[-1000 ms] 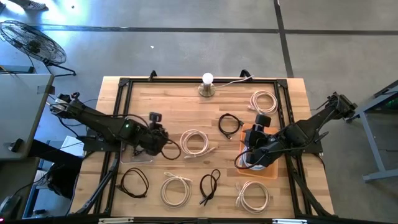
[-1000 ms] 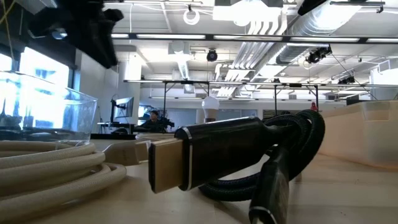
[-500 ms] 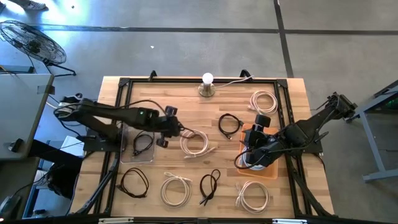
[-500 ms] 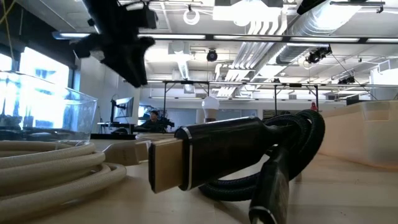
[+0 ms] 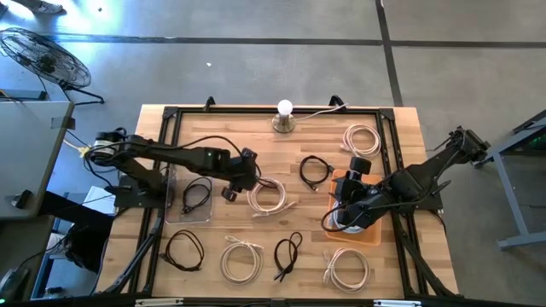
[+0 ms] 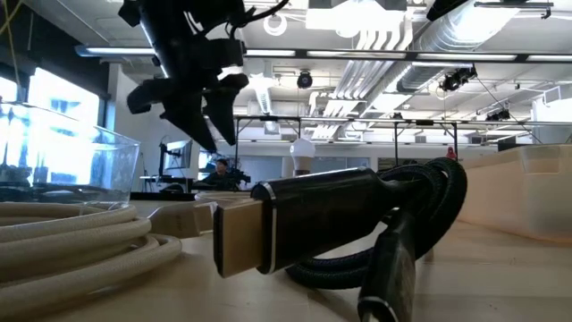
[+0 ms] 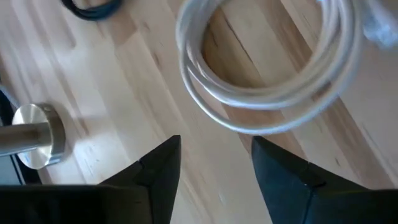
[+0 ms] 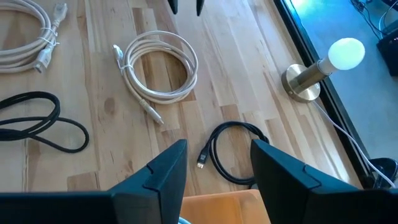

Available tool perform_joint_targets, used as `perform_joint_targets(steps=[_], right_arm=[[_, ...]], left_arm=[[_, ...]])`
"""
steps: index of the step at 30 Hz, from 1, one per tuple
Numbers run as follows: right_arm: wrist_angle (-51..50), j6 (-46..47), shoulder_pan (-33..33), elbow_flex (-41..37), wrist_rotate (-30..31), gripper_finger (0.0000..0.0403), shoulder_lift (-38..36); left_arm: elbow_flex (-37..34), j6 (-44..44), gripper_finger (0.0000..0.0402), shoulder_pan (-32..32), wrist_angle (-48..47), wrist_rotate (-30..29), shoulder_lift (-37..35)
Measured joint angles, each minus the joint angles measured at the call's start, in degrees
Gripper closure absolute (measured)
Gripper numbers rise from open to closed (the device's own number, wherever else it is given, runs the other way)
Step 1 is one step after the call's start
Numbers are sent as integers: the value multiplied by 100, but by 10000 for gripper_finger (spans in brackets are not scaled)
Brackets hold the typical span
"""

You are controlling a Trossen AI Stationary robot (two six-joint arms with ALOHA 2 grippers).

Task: Pick & Place USB Port
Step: Put the brown HDMI cable into the orange bin

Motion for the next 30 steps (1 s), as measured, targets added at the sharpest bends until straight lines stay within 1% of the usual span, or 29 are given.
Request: perform_joint_targets(steps=[3, 7, 10, 14, 17, 20, 26, 30], right_arm=[[0, -44, 0, 0, 25, 234, 0], [2, -45, 0, 0, 80, 234, 0], [5, -44, 0, 0, 81, 234, 0], [33, -36, 0, 0, 70, 234, 0], [33, 47, 0, 0, 67, 234, 0], [35, 61, 0, 0, 23, 234, 0], [32, 61, 0, 0, 10, 234, 0], [32, 37, 0, 0, 31, 234, 0]], left_arm=[[0, -240, 211, 1, 226, 46, 2], [0, -597, 211, 10, 421, 385, 3], [0, -785, 211, 92, 494, 412, 75], [0, -1087, 211, 354, 665, 448, 220], [-2, -1108, 211, 522, 858, 518, 352], [0, -1060, 211, 647, 1070, 737, 440], [0, -948, 211, 710, 1250, 941, 645], [2, -934, 211, 710, 1474, 1314, 762]])
